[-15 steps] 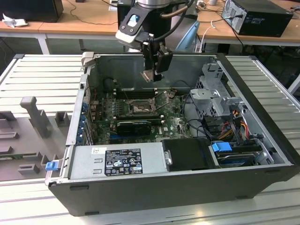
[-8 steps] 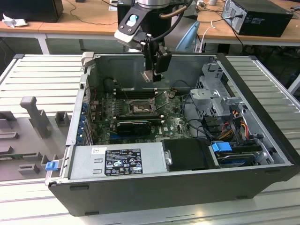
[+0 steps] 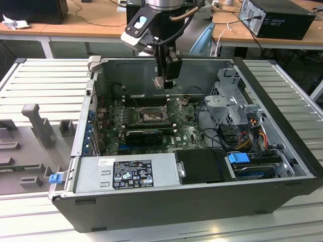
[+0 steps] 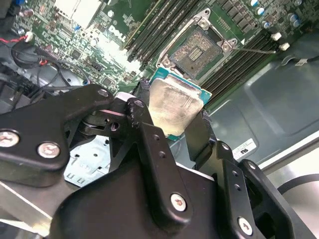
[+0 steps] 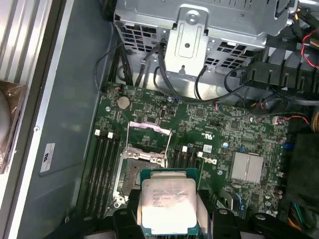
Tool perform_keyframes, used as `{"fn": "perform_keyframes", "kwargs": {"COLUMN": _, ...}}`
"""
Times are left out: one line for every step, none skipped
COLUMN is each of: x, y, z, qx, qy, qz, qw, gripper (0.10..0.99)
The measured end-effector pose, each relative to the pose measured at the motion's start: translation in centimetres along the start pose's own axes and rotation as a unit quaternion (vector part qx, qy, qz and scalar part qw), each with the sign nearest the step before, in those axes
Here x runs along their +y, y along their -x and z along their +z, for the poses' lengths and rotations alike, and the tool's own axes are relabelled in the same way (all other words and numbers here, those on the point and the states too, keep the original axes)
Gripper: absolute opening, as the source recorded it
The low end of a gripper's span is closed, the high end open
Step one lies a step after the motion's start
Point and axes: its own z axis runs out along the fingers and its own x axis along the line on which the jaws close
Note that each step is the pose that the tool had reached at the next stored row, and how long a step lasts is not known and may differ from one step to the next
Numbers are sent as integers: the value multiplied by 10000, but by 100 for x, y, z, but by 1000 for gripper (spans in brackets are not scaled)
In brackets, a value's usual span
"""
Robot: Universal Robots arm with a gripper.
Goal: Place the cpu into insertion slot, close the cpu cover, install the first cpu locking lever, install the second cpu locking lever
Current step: 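Place the cpu into insertion slot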
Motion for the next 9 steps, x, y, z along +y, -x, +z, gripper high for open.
{"fn": "perform_keyframes", "kwargs": {"x": -1, "y": 0, "z": 5, "qx": -5, "qy": 0, "qz": 55, "qw": 10000, "gripper": 525}}
{"fn": "perform_keyframes", "kwargs": {"x": -1, "y": 0, "z": 10, "qx": -7, "qy": -1, "qz": 83, "qw": 10000, "gripper": 525}}
{"fn": "perform_keyframes", "kwargs": {"x": -1, "y": 0, "z": 15, "qx": -9, "qy": -2, "qz": 110, "qw": 9999, "gripper": 525}}
{"fn": "perform_keyframes", "kwargs": {"x": -2, "y": 0, "z": 19, "qx": -11, "qy": -3, "qz": 127, "qw": 9999, "gripper": 525}}
{"fn": "perform_keyframes", "kwargs": {"x": -2, "y": 0, "z": 23, "qx": -13, "qy": -4, "qz": 152, "qw": 9999, "gripper": 525}}
{"fn": "perform_keyframes", "kwargs": {"x": -2, "y": 0, "z": 24, "qx": -14, "qy": -4, "qz": 166, "qw": 9999, "gripper": 525}}
{"fn": "perform_keyframes", "kwargs": {"x": -3, "y": 1, "z": 27, "qx": -16, "qy": -4, "qz": 190, "qw": 9998, "gripper": 525}}
{"fn": "perform_keyframes", "kwargs": {"x": -3, "y": 0, "z": 29, "qx": -17, "qy": -4, "qz": 206, "qw": 9998, "gripper": 525}}
{"fn": "perform_keyframes", "kwargs": {"x": -3, "y": 0, "z": 31, "qx": -18, "qy": -3, "qz": 218, "qw": 9998, "gripper": 525}}
